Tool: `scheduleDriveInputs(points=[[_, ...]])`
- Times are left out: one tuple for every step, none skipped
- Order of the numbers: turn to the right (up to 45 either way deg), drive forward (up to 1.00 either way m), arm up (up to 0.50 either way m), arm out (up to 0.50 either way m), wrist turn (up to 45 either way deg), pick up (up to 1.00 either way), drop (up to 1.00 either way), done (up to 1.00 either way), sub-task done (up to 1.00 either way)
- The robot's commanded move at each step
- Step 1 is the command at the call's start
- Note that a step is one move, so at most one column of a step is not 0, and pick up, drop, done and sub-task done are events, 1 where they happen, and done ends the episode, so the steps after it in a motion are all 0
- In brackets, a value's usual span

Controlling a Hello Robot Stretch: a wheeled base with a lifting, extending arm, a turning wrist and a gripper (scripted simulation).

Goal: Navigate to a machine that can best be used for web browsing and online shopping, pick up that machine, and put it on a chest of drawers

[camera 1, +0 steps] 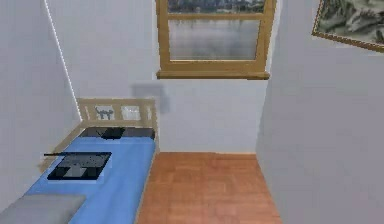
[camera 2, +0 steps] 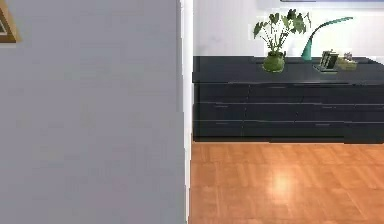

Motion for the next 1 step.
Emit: scheduleDriveInputs(points=[[0.0,0.50,0.00,0.00,0.0,0.00,0.00,0.00,0.00]])
